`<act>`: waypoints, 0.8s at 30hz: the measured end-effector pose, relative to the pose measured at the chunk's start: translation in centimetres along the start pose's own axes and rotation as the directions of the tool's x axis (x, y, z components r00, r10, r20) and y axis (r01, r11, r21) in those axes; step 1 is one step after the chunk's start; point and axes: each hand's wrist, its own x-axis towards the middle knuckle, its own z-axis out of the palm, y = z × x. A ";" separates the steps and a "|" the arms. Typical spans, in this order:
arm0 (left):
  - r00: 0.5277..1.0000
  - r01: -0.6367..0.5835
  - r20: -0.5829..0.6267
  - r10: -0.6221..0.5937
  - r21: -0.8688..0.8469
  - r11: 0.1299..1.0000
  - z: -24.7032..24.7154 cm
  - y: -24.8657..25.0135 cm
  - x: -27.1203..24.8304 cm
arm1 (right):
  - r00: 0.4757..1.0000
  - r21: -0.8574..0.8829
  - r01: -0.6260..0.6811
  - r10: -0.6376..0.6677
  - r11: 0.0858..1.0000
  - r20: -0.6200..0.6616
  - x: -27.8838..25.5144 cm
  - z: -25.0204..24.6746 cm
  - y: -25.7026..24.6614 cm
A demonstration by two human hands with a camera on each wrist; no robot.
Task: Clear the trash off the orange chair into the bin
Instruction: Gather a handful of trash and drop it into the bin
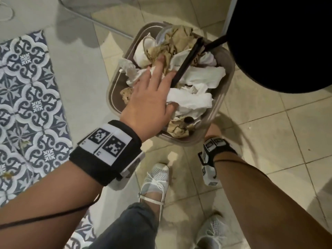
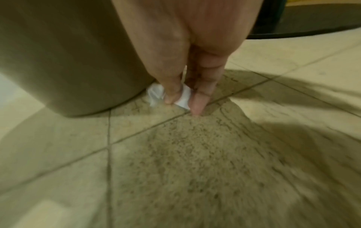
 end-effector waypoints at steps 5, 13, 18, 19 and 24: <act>0.997 0.050 0.051 -0.050 0.010 0.999 -0.5 0.6 0.0 | 0.971 0.243 0.096 -0.037 0.965 -0.238 -6.5 -4.7 -0.1; 0.981 0.172 0.102 -0.164 -0.072 0.982 -5.2 2.4 -0.6 | 0.750 0.545 0.557 -0.098 0.627 -0.654 -19.0 -13.2 -4.8; 0.984 0.179 0.056 -0.172 -0.179 0.967 -9.1 2.6 -3.0 | 0.866 0.251 0.477 -0.400 0.843 -0.300 -19.9 -14.8 -11.5; 0.982 0.189 0.051 -0.182 -0.191 0.963 -9.8 2.4 -3.6 | 0.890 0.166 0.447 -0.419 0.879 -0.181 -19.7 -14.8 -12.4; 0.964 0.264 0.111 -0.242 -0.271 0.926 -13.1 2.7 -6.4 | 0.923 0.042 0.384 -0.383 0.922 -0.028 -22.0 -17.5 -13.7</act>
